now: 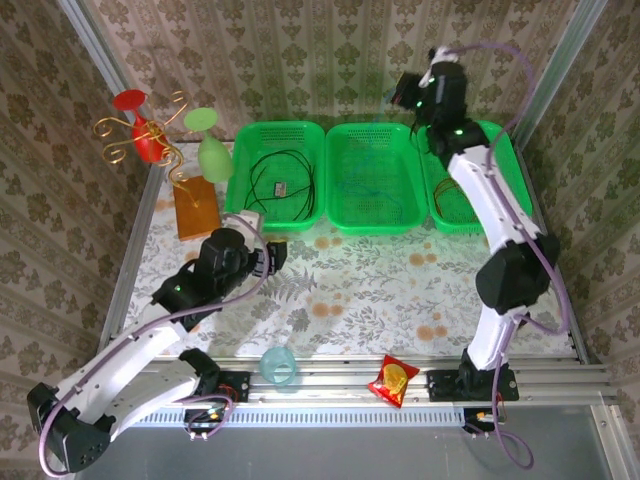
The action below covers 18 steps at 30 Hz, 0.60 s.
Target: Untangle the cables
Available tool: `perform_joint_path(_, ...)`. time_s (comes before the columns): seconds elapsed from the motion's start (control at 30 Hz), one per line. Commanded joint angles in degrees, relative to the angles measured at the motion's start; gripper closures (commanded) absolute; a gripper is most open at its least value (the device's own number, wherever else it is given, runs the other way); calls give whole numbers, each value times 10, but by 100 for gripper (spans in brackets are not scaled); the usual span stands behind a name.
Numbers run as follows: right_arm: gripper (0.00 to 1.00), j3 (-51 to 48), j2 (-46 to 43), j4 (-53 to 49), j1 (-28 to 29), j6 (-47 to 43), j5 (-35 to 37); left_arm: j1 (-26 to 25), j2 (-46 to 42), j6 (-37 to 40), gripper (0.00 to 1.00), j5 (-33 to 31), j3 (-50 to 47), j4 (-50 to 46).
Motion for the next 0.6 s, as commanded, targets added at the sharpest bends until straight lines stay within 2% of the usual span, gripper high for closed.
perform_joint_path(0.0, 100, -35, 70, -125, 37, -49, 79, -7, -20, -38, 23, -16, -11, 26)
perform_joint_path(0.1, 100, -57, 107, -160, 54, -59, 52, -10, -22, -45, 23, -29, -2, 7)
perform_joint_path(0.33, 100, -11, 194, -284, 58, -81, 50, -18, -42, -64, 22, -41, -2, 7)
perform_joint_path(0.4, 100, 6, 190, -303, 57, -89, 56, -21, -50, -69, 22, -48, -2, 0)
perform_joint_path(0.43, 87, 11, 179, -307, 58, -96, 55, -23, -55, -71, 22, -52, -2, -4)
perform_joint_path(0.47, 64, 14, 165, -306, 58, -104, 53, -24, -60, -72, 22, -54, -1, -8)
perform_joint_path(0.5, 36, 20, 148, -307, 58, -113, 48, -25, -67, -72, 22, -58, -1, -13)
perform_joint_path(0.53, 11, 26, 129, -312, 57, -118, 47, -26, -73, -70, 22, -62, -1, -19)
perform_joint_path(0.57, 0, 33, 110, -320, 57, -123, 47, -26, -80, -69, 21, -65, -1, -26)
